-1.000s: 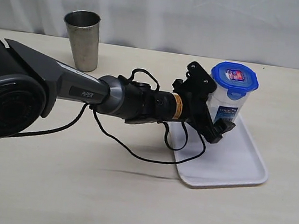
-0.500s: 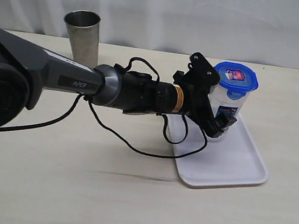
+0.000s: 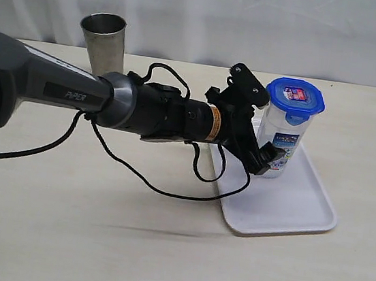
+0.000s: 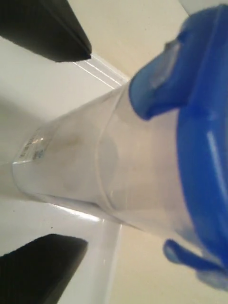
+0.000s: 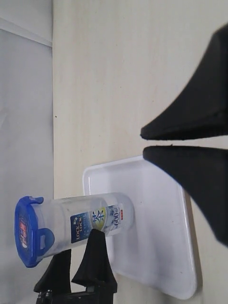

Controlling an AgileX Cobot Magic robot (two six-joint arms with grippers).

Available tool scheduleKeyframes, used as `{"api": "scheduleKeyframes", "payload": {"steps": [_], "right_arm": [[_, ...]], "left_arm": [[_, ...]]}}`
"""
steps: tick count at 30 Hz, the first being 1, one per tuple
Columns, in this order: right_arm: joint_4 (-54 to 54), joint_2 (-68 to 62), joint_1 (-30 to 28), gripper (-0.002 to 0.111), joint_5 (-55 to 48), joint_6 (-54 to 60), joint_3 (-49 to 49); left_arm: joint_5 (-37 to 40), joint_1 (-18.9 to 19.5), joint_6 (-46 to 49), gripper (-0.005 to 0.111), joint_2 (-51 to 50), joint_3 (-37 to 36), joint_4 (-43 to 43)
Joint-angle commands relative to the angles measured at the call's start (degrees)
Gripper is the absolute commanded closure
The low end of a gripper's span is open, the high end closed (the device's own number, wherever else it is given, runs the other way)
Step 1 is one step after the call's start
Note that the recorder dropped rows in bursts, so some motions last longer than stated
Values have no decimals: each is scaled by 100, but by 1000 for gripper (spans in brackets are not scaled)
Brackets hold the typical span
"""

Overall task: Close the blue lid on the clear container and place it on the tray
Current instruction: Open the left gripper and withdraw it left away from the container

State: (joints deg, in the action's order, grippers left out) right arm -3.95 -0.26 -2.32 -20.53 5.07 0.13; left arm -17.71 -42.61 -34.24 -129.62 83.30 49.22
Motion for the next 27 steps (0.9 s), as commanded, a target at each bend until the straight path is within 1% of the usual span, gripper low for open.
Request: {"api": "scheduleKeyframes", "payload": {"steps": [1,3,4,6,11,16,18,21,27], "right_arm": [[-25,26,-23,104,71,-6,-13],[-25,26,-23,104,71,-6,-13],[-25,26,-23,104,71,-6,-13],[-25,26,-23,104,71,-6,-13],[-25,26,-23,104,71,-6,-13],[-25,26,-23,104,71,-6,-13],[-25,26,-23,104,71,-6,-13],[-25,26,-23,104,71,-6,-13],[-25,26,-23,104,71,-6,-13]], "left_arm": [[64,4,6,15,353,-216,-14],[180,4,-8,16,499,-320,-32],[281,4,-8,18,579,-367,-34],[482,4,-36,27,725,-467,-68],[1145,4,-62,59,1114,-653,-81],[1771,-7,-253,82,1506,-795,-93],[1908,-7,-360,91,1679,-893,-93],[1866,-7,-360,106,2014,-1158,-93],[1715,-7,-360,107,2846,-1746,-93]]}}
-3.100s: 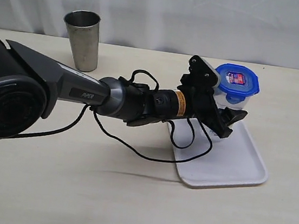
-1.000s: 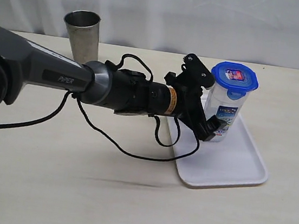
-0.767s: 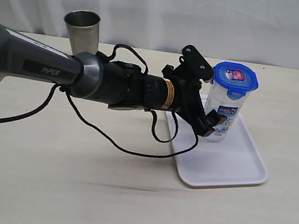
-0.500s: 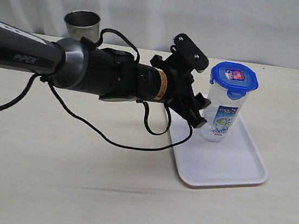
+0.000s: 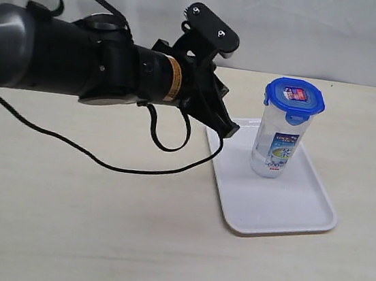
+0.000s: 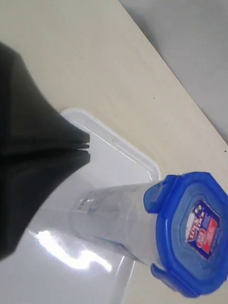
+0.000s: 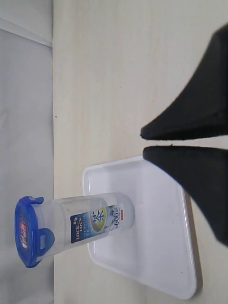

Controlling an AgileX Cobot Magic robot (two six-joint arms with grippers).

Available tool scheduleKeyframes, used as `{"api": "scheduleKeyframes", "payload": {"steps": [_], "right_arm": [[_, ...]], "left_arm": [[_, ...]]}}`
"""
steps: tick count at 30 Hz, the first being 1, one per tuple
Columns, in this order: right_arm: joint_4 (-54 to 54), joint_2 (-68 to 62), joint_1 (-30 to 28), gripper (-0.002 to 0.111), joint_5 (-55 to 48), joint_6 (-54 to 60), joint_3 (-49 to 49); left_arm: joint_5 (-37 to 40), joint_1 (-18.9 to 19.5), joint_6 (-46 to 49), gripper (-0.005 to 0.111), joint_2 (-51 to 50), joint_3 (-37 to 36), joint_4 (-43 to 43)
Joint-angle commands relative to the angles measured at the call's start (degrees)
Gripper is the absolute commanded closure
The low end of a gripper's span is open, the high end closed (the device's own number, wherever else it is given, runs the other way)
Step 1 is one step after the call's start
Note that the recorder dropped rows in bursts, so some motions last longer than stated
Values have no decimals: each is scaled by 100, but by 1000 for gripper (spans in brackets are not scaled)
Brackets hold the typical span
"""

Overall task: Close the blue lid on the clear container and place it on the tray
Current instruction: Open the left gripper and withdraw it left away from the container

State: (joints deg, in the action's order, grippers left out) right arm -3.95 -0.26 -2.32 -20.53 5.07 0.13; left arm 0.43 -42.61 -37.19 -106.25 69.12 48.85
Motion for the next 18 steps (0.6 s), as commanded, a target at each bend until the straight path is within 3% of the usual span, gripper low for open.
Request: {"api": "scheduleKeyframes", "payload": {"steps": [1,18], "right_arm": [[-25,26,-23,104,71,-6,-13],[-25,26,-23,104,71,-6,-13]], "left_arm": [[-100,-7,-64,107,662,-445,-56],[-43,-7,-203,107,3897,-2547,-572]]}}
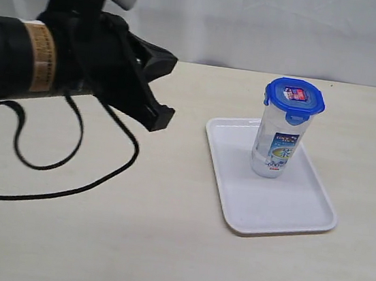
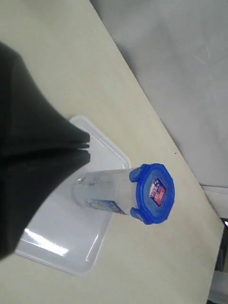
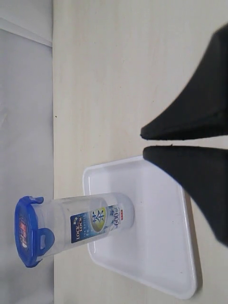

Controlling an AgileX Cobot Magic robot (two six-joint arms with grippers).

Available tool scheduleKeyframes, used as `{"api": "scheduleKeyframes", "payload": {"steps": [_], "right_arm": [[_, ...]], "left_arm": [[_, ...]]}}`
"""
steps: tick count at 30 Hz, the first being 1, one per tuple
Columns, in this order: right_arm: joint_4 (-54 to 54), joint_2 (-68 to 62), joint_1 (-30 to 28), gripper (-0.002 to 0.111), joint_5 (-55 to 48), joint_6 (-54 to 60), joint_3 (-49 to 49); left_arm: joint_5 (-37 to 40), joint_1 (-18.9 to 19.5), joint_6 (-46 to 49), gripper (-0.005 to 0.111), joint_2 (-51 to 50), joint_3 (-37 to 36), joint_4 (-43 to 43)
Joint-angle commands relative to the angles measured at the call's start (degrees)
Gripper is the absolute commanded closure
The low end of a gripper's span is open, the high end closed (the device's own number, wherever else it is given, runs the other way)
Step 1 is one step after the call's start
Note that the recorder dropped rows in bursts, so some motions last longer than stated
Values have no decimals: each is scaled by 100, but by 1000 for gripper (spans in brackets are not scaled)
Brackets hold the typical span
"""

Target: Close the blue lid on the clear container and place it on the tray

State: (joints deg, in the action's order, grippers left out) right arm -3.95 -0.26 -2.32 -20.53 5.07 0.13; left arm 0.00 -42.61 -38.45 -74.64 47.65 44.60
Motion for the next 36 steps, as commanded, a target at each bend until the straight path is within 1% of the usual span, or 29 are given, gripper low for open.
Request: {"api": "scheduleKeyframes", "payload": {"steps": [1,8,12,13,14,15,16,17,18,19,22,36], "right_arm": [[-25,26,-23,104,71,-6,-13],[-25,26,-23,104,71,-6,-13],[-25,26,-23,104,71,-6,-13],[-25,26,-23,104,71,-6,-13],[-25,26,-23,104,71,-6,-13],[-25,26,-23,104,71,-6,-13],[-25,26,-23,104,71,-6,-13],[-25,26,-23,104,71,-6,-13],[-25,26,-23,104,71,-6,-13],[-25,26,-23,104,71,-6,-13],[-25,26,-23,104,71,-6,-13],[-25,26,-23,104,71,-6,-13]], "left_arm": [[0,-7,-78,107,915,-486,-184],[154,-7,-78,107,2467,-1099,-225],[474,-7,-78,107,3339,-1324,-225],[803,-7,-78,107,3748,-1403,-225],[960,-7,-78,107,3901,-1428,-225],[1563,-7,-78,107,4226,-1428,-225],[1883,-7,-78,107,4346,-1428,-225],[2413,-7,-78,107,4613,-1428,-188],[2579,-7,-78,107,4729,-1428,-178],[2910,-7,-78,107,4921,-1428,-178],[3121,-7,-78,107,5088,-1428,-178],[3125,-7,-78,107,5133,-1428,-165]]}}
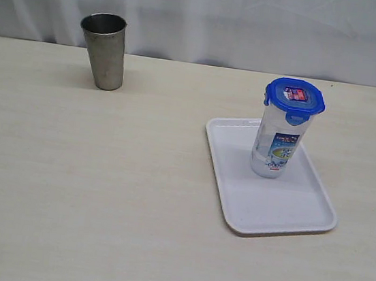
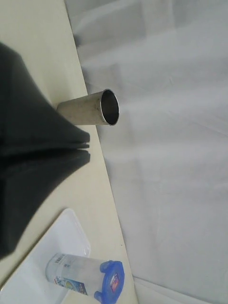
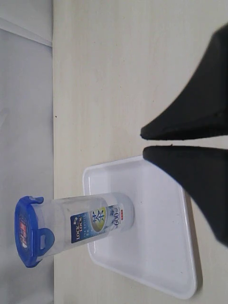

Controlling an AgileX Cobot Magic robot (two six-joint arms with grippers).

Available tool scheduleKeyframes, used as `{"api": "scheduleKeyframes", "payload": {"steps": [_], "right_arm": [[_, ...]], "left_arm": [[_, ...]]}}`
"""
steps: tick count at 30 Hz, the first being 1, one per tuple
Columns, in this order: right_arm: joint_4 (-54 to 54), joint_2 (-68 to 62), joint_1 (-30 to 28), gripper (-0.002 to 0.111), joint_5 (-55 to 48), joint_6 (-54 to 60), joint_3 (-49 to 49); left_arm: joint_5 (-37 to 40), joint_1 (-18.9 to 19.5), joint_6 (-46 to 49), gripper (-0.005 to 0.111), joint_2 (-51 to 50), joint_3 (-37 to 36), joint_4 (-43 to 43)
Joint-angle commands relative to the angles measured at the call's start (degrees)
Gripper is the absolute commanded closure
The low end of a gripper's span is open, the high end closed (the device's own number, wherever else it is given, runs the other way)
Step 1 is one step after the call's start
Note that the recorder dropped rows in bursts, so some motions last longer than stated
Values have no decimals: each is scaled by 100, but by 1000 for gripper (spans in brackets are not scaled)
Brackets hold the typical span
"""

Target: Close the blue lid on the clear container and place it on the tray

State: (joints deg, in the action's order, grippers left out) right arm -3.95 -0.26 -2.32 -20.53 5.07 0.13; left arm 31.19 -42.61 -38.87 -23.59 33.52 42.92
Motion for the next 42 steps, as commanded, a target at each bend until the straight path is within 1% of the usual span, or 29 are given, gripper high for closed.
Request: {"api": "scheduleKeyframes", "payload": {"steps": [1,13,19,24,27,29,32,35,36,39,40,41,42], "right_arm": [[-25,26,-23,104,71,-6,-13],[-25,26,-23,104,71,-6,-13],[-25,26,-23,104,71,-6,-13],[-25,26,-23,104,71,-6,-13],[-25,26,-23,104,71,-6,-13],[-25,26,-23,104,71,-6,-13],[-25,26,-23,104,71,-6,-13],[-25,26,-23,104,71,-6,-13],[-25,26,-23,104,71,-6,-13],[-25,26,-23,104,71,-6,-13],[-25,26,-23,104,71,-6,-13],[-25,26,-23,104,71,-6,-13],[-25,26,-23,104,71,-6,-13]], "left_arm": [[6,-7,-35,107,29,-14,-8],[6,4,-35,107,29,-14,-73],[6,4,-35,107,29,-14,-711],[-46,4,-24,107,29,-14,-1052],[-166,4,5,107,29,-14,-1135],[-298,70,179,107,29,-14,-1318],[-695,394,982,107,29,-59,-2063],[-1566,826,2277,107,29,-339,-3192],[-2173,1039,2856,107,44,-603,-3801],[-3084,1101,2983,107,347,-1254,-3905],[-3564,1257,2983,107,534,-1569,-3905],[-3800,1397,2983,107,645,-1738,-3905],[-4111,1717,2983,107,852,-2025,-3905]]}}
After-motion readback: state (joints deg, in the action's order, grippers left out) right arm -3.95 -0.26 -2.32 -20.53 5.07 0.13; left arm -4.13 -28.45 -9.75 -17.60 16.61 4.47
